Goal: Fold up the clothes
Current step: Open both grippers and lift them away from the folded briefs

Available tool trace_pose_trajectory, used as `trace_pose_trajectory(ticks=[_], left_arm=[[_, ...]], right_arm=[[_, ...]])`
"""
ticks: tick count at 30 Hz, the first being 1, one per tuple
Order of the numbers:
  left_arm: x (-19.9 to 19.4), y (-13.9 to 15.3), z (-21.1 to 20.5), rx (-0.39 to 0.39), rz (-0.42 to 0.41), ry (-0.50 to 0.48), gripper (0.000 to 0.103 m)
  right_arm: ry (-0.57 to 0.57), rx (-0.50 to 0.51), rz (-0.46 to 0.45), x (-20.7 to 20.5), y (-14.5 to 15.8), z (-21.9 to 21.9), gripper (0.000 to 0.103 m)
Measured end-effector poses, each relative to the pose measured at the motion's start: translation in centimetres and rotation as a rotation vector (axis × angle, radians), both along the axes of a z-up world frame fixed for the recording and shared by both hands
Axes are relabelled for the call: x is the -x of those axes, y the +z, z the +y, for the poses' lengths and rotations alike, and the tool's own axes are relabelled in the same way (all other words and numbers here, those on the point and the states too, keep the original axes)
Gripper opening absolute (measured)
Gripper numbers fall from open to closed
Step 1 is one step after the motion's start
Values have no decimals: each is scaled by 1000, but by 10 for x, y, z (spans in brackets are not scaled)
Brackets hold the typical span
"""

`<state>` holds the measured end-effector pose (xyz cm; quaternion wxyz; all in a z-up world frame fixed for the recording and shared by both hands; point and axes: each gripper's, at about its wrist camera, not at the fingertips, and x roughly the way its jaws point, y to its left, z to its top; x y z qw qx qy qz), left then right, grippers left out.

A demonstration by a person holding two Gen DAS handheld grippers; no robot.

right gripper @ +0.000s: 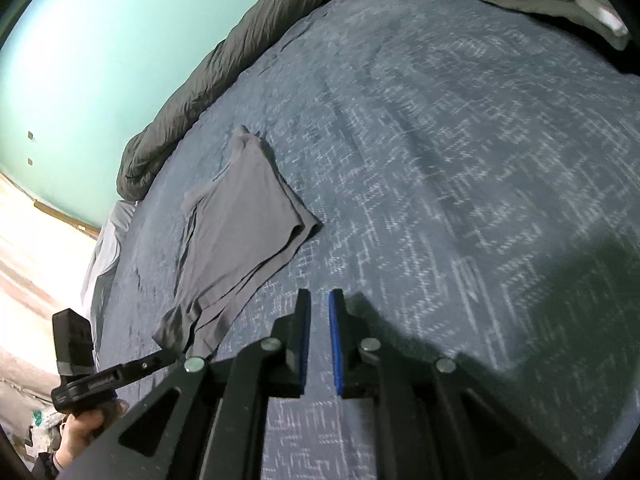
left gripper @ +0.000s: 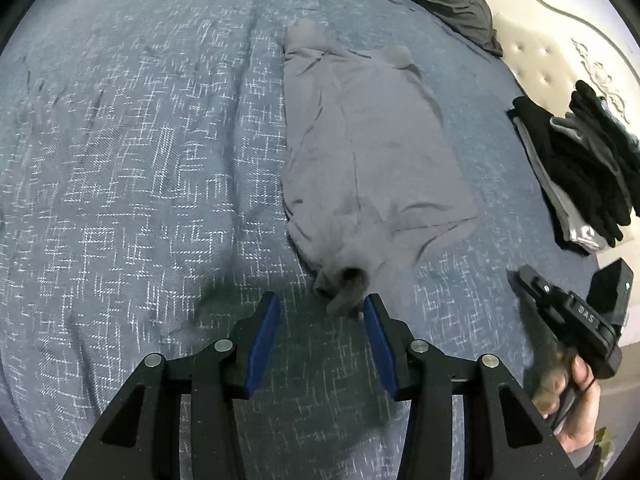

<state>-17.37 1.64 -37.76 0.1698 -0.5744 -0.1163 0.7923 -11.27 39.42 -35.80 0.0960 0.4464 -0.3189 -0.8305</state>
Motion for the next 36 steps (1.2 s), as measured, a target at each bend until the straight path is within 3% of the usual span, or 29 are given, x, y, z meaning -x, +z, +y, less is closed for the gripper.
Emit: trace_pose_trajectory(ticks=[1,4,9,17,26,32,36], left_arm=[[0,1,1,-2,2,-2,23],[2,3,3,-10,7,-10,6],[3,9,8,-28,16,-22,2],[1,15,9,-258,-95,58,2],[-3,-26,17,-86,-178,67,2],[-9,-19,14,-106,-167,48,4],[-13,-1,8,-110,-120,37,32]], right_arm=[[0,1,0,-1,0,0,8],[0,5,-1,-3,-1,2,8],[12,12,0,-2,-1,-1,8],[23,24,0,0,-2,-4,8],[20,21,-5,-3,-3,-3,8],[29,10,-8,-1,-3,-6,8],[32,-3,-6,-1,-2,-9,8]])
